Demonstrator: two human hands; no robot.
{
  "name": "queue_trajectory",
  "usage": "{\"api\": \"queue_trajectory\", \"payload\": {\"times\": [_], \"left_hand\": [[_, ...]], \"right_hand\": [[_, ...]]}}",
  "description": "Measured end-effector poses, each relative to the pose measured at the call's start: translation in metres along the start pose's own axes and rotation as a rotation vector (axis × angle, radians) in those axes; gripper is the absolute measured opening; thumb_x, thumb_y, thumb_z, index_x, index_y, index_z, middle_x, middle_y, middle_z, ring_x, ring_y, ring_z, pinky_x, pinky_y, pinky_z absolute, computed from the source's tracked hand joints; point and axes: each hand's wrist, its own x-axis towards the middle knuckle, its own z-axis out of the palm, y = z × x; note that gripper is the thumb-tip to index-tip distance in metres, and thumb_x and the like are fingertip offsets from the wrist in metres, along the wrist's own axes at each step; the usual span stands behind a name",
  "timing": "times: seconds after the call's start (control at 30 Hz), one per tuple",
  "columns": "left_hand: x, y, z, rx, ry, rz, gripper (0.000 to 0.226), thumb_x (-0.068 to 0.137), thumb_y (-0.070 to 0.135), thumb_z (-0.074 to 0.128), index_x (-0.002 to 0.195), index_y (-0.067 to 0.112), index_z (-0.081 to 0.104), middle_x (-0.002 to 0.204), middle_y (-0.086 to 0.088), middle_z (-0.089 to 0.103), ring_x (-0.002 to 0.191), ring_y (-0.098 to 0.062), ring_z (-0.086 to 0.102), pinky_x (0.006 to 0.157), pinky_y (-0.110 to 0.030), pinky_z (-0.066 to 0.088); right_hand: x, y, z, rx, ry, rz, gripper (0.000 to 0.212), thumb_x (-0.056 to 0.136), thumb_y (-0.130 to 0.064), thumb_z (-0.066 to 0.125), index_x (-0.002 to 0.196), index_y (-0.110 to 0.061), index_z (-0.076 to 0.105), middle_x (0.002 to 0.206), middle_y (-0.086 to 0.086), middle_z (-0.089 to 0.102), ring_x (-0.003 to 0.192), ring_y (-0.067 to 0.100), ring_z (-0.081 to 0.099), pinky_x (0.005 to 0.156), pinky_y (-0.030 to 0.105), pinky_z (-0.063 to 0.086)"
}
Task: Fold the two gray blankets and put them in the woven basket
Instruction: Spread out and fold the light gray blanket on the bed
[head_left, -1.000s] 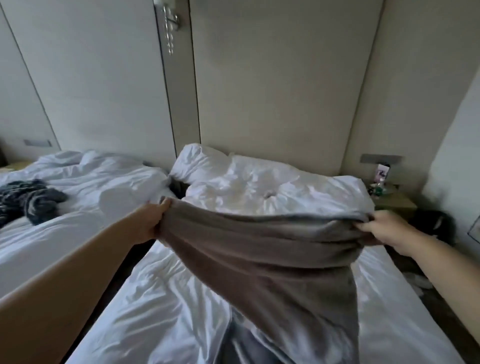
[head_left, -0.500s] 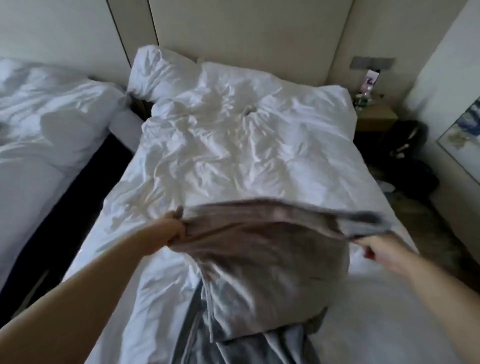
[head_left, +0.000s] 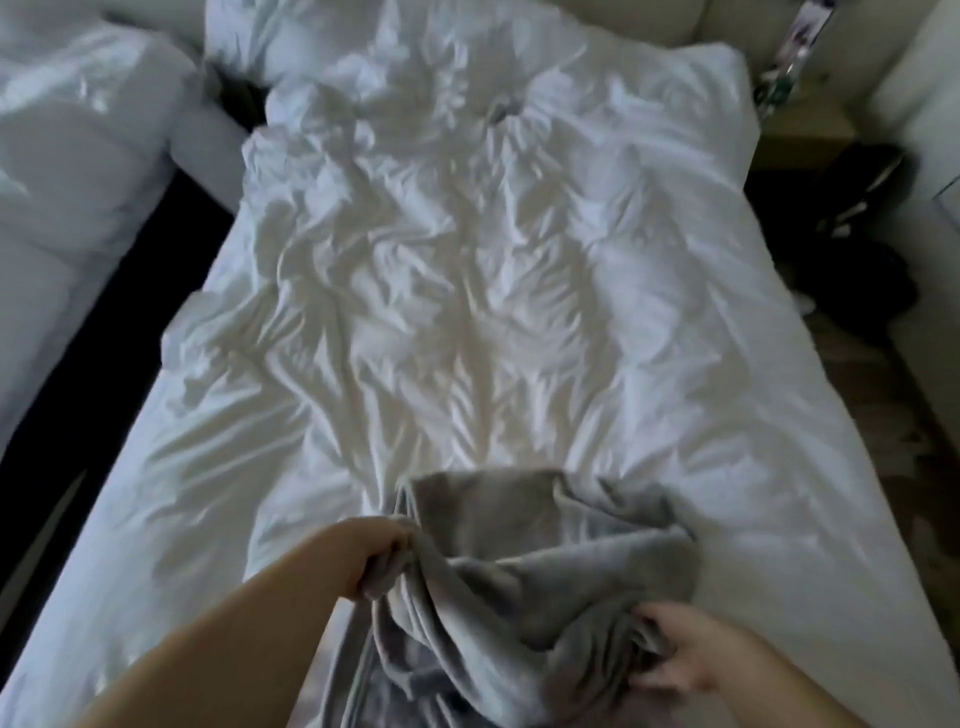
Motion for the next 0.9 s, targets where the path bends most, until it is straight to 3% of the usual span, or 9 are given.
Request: {"api": "queue_trajectory", "payload": {"times": [0.1,0.17,0.23,0.3,0.43,0.53,0.7,0.77,0.9], "left_hand": [[-0.096,0.169,0.033,-0.031,0.282,0.692,0.028,0.088,0.019,0.056,0.063,0.008,0.057,0.040,0.000,0.051,0.036,-0.013,0.051,0.041,-0.013,0.039],[-0.174,0.268,0.058,-0.130,0.472,1.320,0.015,0.090,0.016,0.059,0.099,0.005,0.063,0.069,0.000,0.065,0.061,-0.013,0.055,0.053,-0.021,0.048],[-0.229,0.318,0.073,-0.056,0.484,1.651,0.050,0.091,0.024,0.061,0.137,0.011,0.045,0.119,0.000,0.058,0.069,-0.002,0.047,0.060,-0.020,0.047],[-0.238,0.343,0.074,-0.079,0.426,1.589,0.074,0.087,0.038,0.065,0.149,0.024,0.028,0.140,-0.002,0.047,0.077,-0.007,0.051,0.069,-0.028,0.045],[-0.163,0.319,0.050,0.054,0.661,1.389,0.060,0.086,0.032,0.068,0.140,0.021,0.046,0.088,-0.013,0.064,0.064,-0.013,0.064,0.057,-0.022,0.050],[-0.074,0.272,0.013,0.155,0.775,1.140,0.035,0.087,0.024,0.068,0.113,0.003,0.060,0.063,-0.004,0.045,0.052,-0.017,0.052,0.045,-0.018,0.035],[0.075,0.144,-0.041,0.200,0.833,0.653,0.048,0.081,0.023,0.075,0.116,-0.004,0.055,0.097,-0.020,0.063,0.092,-0.036,0.063,0.079,-0.036,0.050],[0.108,0.091,-0.052,0.203,0.898,0.525,0.054,0.077,0.036,0.077,0.109,-0.003,0.058,0.088,-0.016,0.063,0.088,-0.034,0.064,0.076,-0.035,0.051],[0.135,0.044,-0.056,0.276,0.894,0.481,0.053,0.085,0.045,0.065,0.095,-0.007,0.065,0.089,-0.023,0.068,0.086,-0.036,0.065,0.072,-0.035,0.049]], "right_hand": [[-0.024,-0.209,0.050,0.036,0.134,-0.439,0.014,0.096,-0.005,0.048,0.086,-0.007,0.058,0.074,0.005,0.058,0.084,0.018,0.062,0.055,0.026,0.057],[-0.076,-0.350,0.083,0.074,0.176,-1.023,0.014,0.097,-0.018,0.053,0.109,-0.013,0.057,0.087,-0.009,0.051,0.093,-0.004,0.054,0.083,0.022,0.049],[-0.110,-0.433,0.092,0.240,0.051,-1.271,0.027,0.096,-0.035,0.053,0.121,-0.025,0.052,0.110,-0.007,0.055,0.102,0.003,0.055,0.095,0.031,0.047],[-0.113,-0.469,0.090,0.174,0.030,-1.313,0.020,0.094,-0.042,0.053,0.105,-0.026,0.055,0.096,-0.005,0.057,0.086,0.009,0.060,0.076,0.028,0.054],[-0.057,-0.430,0.067,-0.037,0.280,-1.218,0.014,0.094,-0.020,0.051,0.080,-0.023,0.054,0.071,-0.001,0.052,0.056,0.012,0.054,0.052,0.024,0.043],[0.022,-0.353,0.027,-0.306,0.426,-0.903,0.022,0.094,-0.017,0.053,0.072,-0.018,0.052,0.067,0.006,0.050,0.057,0.017,0.049,0.055,0.026,0.037],[0.140,-0.174,-0.014,-0.489,0.401,-0.330,0.023,0.094,-0.030,0.058,0.089,-0.008,0.062,0.078,0.014,0.061,0.070,0.027,0.059,0.065,0.031,0.045],[0.163,-0.106,-0.015,-0.392,0.397,-0.225,0.033,0.092,-0.029,0.061,0.112,-0.002,0.064,0.106,0.017,0.068,0.097,0.032,0.064,0.088,0.039,0.052],[0.169,-0.048,-0.008,-0.351,0.460,-0.186,0.035,0.083,-0.024,0.073,0.109,-0.001,0.065,0.103,0.019,0.069,0.095,0.032,0.065,0.088,0.044,0.054]]}}
